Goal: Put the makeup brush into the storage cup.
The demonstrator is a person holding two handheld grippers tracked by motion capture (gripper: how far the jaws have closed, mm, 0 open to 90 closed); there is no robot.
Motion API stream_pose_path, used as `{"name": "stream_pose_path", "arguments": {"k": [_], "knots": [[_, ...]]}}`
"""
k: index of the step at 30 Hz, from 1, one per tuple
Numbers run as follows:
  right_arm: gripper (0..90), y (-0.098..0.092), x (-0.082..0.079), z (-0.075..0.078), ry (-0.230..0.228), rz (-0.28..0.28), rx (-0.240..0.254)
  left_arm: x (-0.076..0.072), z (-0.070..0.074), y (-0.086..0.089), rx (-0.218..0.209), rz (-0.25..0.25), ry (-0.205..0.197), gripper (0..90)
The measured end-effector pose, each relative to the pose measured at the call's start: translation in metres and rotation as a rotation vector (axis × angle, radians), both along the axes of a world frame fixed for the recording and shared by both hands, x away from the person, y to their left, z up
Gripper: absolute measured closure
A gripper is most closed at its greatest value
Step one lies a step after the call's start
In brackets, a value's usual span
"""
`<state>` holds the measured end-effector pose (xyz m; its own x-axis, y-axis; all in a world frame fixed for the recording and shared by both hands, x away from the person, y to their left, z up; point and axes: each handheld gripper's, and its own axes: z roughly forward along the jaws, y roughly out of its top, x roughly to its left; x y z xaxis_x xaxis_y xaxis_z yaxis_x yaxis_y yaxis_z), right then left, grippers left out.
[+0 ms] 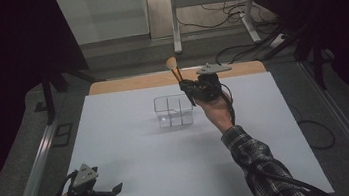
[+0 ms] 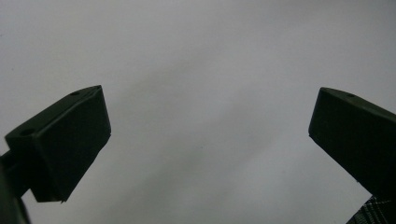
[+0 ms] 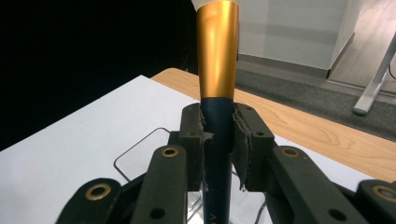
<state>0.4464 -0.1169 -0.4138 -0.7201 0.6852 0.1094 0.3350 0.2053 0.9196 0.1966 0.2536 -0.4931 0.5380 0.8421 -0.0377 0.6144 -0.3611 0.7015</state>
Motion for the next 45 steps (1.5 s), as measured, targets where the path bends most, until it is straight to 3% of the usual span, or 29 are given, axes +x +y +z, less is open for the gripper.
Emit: {"name": "stream_pose_path", "arguments": {"k": [29, 45], "knots": [[74.3, 0.019, 0.014, -0.008, -0.007, 0.000, -0.007, 0.000, 0.000, 0.001, -0.005, -0.003, 0.000, 0.0], [74.3, 0.022, 0.017, -0.023, 0.003, -0.003, -0.028, 0.000, 0.000, 0.001, -0.003, -0.004, 0.001, 0.0]]}}
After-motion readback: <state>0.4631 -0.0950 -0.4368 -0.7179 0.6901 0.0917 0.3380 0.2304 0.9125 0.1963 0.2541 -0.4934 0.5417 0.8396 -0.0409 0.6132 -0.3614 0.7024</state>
